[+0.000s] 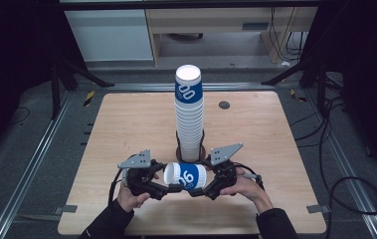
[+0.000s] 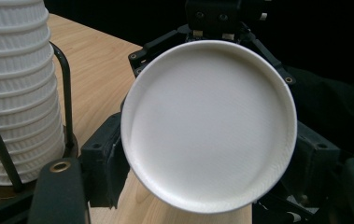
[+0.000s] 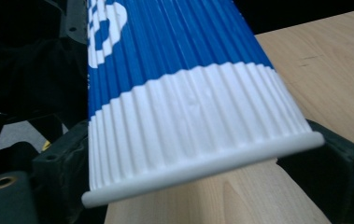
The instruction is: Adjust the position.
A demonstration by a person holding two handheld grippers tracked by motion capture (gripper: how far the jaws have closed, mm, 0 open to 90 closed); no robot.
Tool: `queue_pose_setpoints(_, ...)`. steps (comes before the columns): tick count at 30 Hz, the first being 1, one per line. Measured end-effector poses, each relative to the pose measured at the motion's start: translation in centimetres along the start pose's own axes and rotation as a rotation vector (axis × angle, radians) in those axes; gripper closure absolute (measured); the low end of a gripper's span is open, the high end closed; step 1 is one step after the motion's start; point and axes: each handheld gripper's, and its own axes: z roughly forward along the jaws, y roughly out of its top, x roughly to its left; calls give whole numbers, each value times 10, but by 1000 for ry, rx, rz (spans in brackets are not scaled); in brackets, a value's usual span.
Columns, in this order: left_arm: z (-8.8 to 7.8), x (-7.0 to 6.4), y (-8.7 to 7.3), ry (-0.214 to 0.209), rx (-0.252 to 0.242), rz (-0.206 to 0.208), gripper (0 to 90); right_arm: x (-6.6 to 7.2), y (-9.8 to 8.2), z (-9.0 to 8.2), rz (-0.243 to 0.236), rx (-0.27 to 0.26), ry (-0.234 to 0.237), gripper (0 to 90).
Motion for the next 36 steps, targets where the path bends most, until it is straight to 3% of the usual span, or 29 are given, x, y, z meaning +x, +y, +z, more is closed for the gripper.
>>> queue_pose_setpoints(7, 1, 2, -1, 0, 9, -5, 265, -1, -2, 0, -3, 0, 24, 150)
queue_pose_setpoints(14, 0, 3, 0, 19, 8, -14, 234, -2, -2, -3, -4, -3, 4, 158)
queue_pose_setpoints(21, -12, 8, 4, 32, 6, -21, 204, -3, 0, -13, -12, 7, -37, 160)
queue_pose_setpoints(25, -17, 13, 4, 41, 54, -19, 175, -3, 0, -19, -49, 71, -108, 158)
queue_pose_setpoints(27, -17, 14, 4, 42, 71, -20, 172, -3, -1, -19, -53, 94, -121, 158)
queue_pose_setpoints(30, -11, 17, -1, 48, 146, -13, 169, -3, -2, -17, -64, 125, -130, 157)
queue_pose_setpoints(31, -11, 17, -1, 48, 146, -13, 168, -3, -2, -17, -64, 125, -130, 157)
queue_pose_setpoints(32, -6, 17, -3, 44, 186, -9, 162, -2, -3, -14, -76, 158, -136, 157)
queue_pose_setpoints(34, -3, 17, -4, 44, 204, -6, 161, -1, -3, -13, -82, 168, -136, 157)
queue_pose_setpoints(36, 2, 16, -6, 29, 239, 0, 158, 0, -4, -7, -99, 214, -139, 157)
